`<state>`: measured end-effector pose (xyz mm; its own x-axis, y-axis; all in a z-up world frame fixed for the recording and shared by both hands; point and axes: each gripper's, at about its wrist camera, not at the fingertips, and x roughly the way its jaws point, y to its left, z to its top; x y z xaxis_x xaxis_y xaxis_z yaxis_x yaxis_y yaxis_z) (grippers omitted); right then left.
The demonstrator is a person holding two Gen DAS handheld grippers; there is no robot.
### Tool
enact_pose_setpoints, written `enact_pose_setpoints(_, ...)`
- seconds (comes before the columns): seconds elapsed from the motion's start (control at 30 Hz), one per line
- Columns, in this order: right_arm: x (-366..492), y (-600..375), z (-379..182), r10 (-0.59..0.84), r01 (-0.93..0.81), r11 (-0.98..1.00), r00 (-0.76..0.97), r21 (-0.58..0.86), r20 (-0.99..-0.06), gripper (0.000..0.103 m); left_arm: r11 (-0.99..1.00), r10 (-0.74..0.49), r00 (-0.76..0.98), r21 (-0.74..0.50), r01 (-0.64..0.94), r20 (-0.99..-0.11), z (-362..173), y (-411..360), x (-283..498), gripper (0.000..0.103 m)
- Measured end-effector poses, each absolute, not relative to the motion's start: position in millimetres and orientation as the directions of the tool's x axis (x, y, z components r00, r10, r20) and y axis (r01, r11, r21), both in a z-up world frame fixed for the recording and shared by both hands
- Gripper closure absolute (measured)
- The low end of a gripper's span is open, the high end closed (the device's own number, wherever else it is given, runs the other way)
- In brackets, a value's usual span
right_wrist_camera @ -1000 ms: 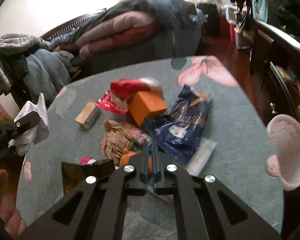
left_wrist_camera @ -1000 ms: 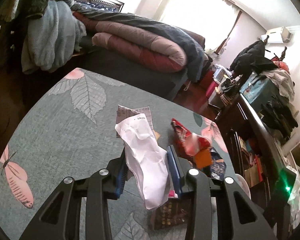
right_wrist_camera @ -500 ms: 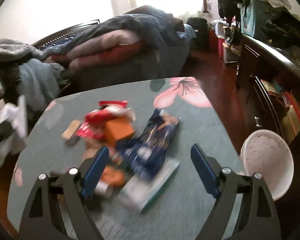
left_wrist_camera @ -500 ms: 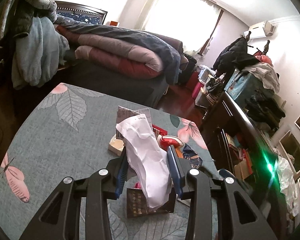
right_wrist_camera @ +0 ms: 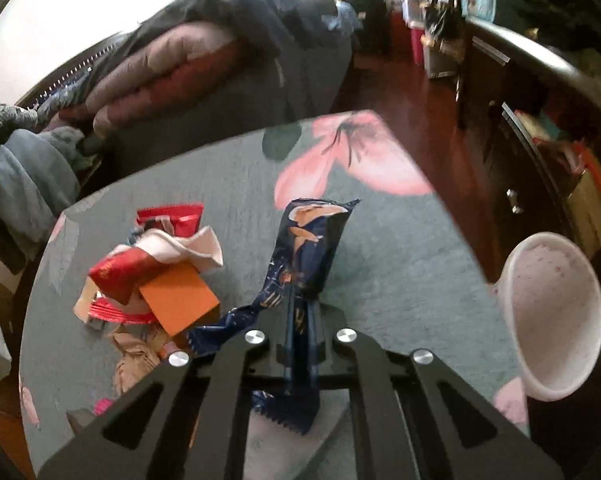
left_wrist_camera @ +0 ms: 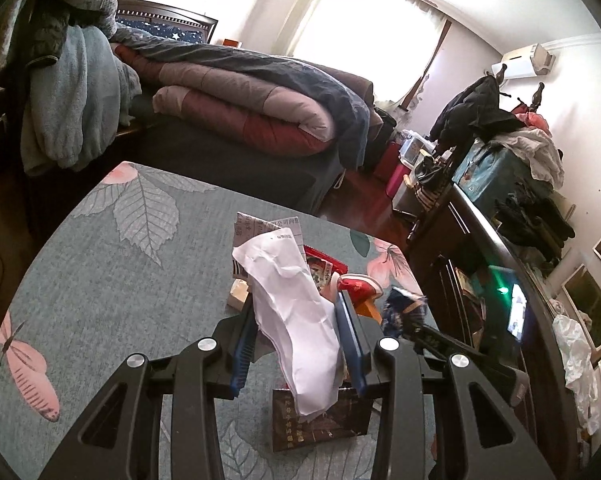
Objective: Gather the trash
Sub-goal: 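Grasp the blue snack wrapper with the right tool while the left tool carries the paper toward the bin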
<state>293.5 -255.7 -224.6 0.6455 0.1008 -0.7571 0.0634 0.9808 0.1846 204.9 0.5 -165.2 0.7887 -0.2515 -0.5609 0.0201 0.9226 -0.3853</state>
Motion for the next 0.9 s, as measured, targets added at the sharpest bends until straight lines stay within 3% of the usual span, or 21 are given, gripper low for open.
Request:
enact_pose_setpoints(0.33,217,-312,-183,0.139,0.066,0.959,0.736,0.275,-0.663,0.096,0.922,-0.346,0.772,-0.347,0.173,-0.534,-138,-52,191,0.064)
enact_pose_setpoints(0.67,153,-424,-188,-0.028,0.255,0.93,0.769,0.266,-0.639,0.096,0.849,-0.528,0.648,-0.331,0.412,-0.548,-137,-179,204,0.064)
enact_pose_setpoints(0.9,150,-492,-221,-0.099,0.356,0.899,0.733,0.256,-0.673,0.096,0.8,-0.583,0.547,-0.304,0.518,-0.601,-156,-278,229,0.064)
